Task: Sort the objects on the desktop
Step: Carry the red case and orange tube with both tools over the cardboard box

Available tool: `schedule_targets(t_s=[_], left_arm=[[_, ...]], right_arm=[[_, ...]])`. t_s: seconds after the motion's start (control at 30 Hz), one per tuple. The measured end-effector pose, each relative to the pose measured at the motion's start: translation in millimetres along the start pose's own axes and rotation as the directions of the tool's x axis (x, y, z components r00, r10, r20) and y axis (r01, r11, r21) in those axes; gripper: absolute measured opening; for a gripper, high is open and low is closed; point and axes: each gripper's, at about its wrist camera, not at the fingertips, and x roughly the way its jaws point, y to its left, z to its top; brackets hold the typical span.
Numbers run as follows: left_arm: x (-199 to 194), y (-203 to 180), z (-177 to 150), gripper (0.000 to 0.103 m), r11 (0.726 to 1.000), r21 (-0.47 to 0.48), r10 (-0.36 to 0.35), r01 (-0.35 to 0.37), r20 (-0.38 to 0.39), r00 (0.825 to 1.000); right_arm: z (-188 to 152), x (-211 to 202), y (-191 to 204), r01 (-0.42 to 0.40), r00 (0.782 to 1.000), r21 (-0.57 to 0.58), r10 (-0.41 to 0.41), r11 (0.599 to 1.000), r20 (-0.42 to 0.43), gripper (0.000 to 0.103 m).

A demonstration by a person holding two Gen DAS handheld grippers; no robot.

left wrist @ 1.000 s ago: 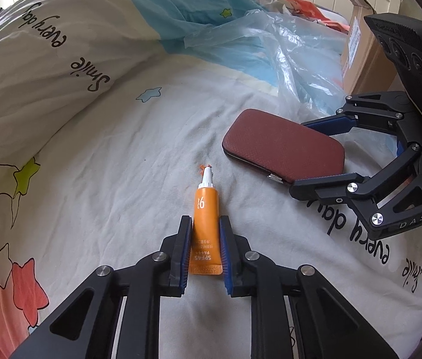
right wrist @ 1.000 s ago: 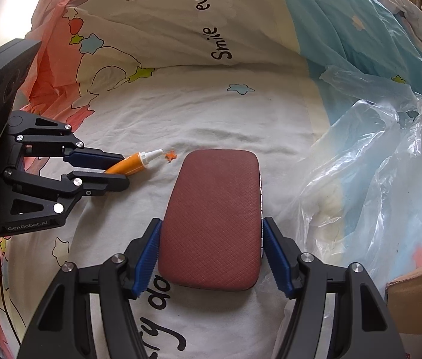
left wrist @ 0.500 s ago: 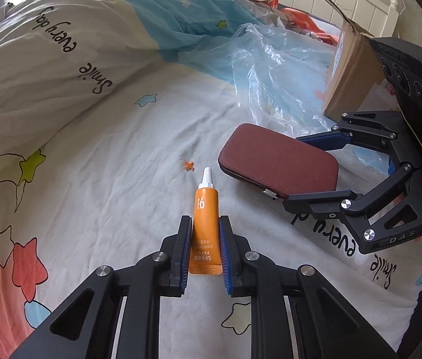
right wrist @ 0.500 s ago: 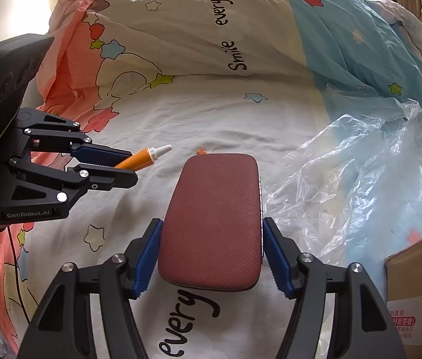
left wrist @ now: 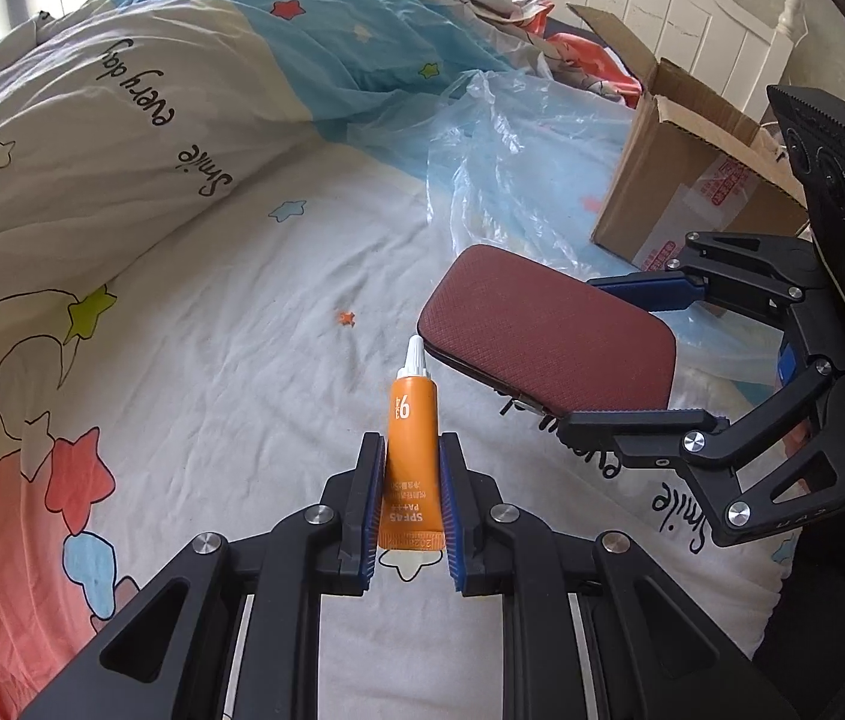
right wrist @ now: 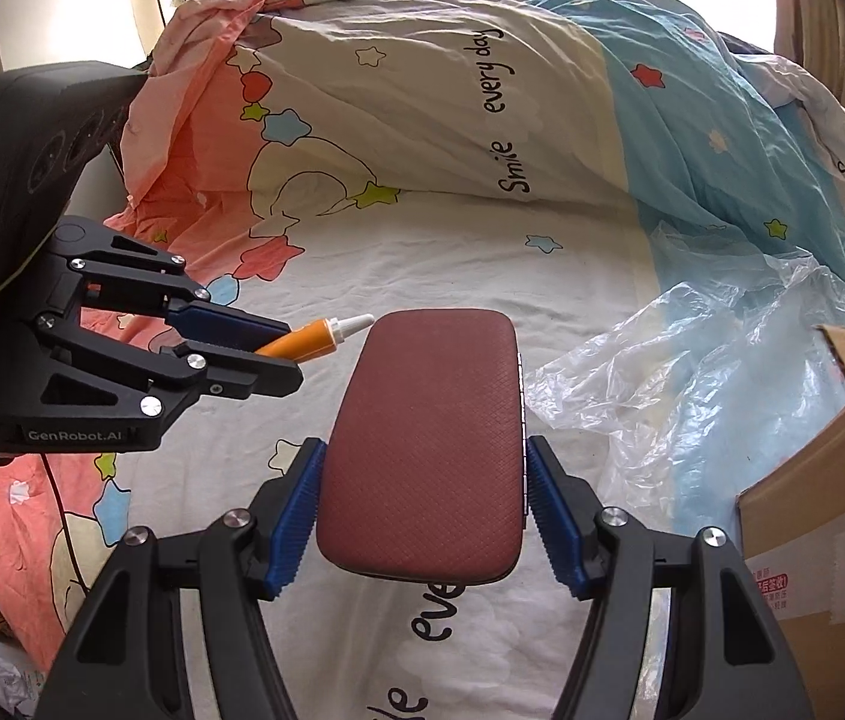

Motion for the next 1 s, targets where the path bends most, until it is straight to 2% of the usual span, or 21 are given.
schedule_targets(t_s=[0.2, 0.53, 1.0], left_arm=[[-32.0, -11.7, 7.0, 0.018, 1.000, 0.016, 0.007, -0.008, 0.025, 1.000], [-78.5, -40.9, 33.4, 0.018, 0.996, 0.093, 0.002, -0.011, 0.094, 0.996], [-103.4, -87.9, 72.2, 0.018, 0.983, 0.182, -0.025, 0.000, 0.135, 0.991]], right_arm=[[7.7, -32.7, 4.4, 0.030, 0.999, -0.011, -0.030, 0.999, 0.028, 0.061], [21.0, -86.1, 6.9, 0.081, 0.992, -0.006, -0.080, 0.997, 0.093, 0.061], [23.7, -140.6, -18.7, 0.155, 0.976, 0.025, -0.157, 0.988, 0.149, 0.061]])
